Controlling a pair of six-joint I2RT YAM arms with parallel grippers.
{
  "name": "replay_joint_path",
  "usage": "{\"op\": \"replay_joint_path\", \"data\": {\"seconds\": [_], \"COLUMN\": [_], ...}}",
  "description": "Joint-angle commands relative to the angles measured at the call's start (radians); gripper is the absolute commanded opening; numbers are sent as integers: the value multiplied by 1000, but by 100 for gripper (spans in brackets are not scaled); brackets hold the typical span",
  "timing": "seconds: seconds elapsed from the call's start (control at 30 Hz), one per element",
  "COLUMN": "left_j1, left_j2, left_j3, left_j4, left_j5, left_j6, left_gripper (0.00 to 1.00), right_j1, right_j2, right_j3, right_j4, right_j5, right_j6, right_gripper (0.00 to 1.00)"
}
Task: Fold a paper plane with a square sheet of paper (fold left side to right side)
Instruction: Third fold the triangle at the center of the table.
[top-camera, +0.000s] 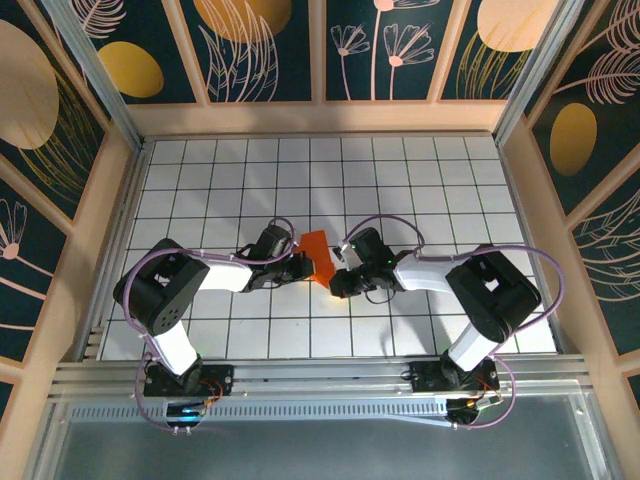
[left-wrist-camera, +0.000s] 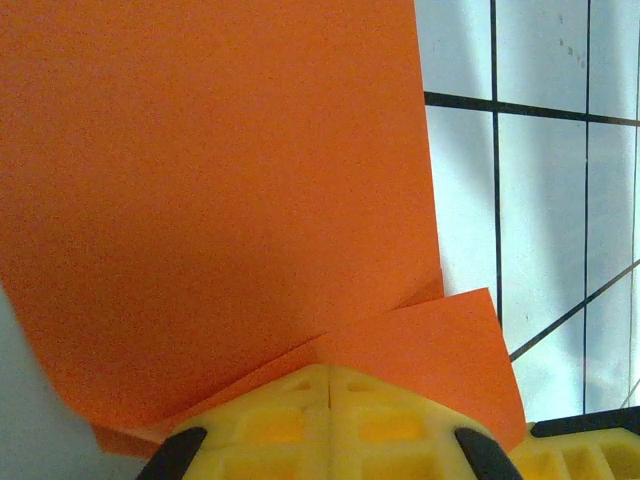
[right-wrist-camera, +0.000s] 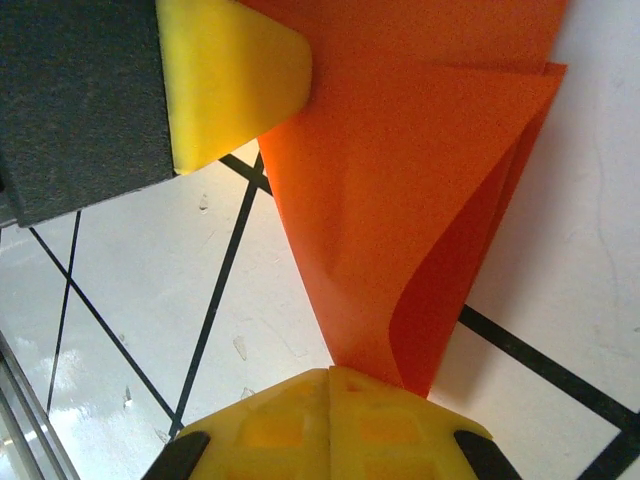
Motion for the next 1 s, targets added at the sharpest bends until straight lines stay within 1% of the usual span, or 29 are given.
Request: {"op": "replay_joint_path", "data": {"seconds": [0.0, 0.57, 0.63, 0.73, 0.8, 0.97], "left_j1": [0, 0, 0, -1, -1, -3], "left_j2": [40, 18, -1, -45, -102, -204], "left_j3": [-24, -14, -3, 17, 21, -23], "left_j4": [-63, -64, -68, -69, -63, -20], "left_j5": [-64, -60, -56, -52, -50, -17], "left_j6": [5, 7, 12, 19, 28, 32], "left_gripper": [0, 0, 1, 3, 4, 5], "right_j1": [-5, -12, -20, -31, -39, -52], "right_j2": [12, 60, 66, 79, 89, 109], "right_j3": [-17, -33, -36, -41, -45, -69], "right_j4": [0, -10, -18, -34, -39, -20], "right_j5": [18, 5, 0, -2, -2, -11], "right_j6": [-4, 14, 19, 22, 27, 34], "right_gripper": [3, 3, 0, 0, 0, 0]}}
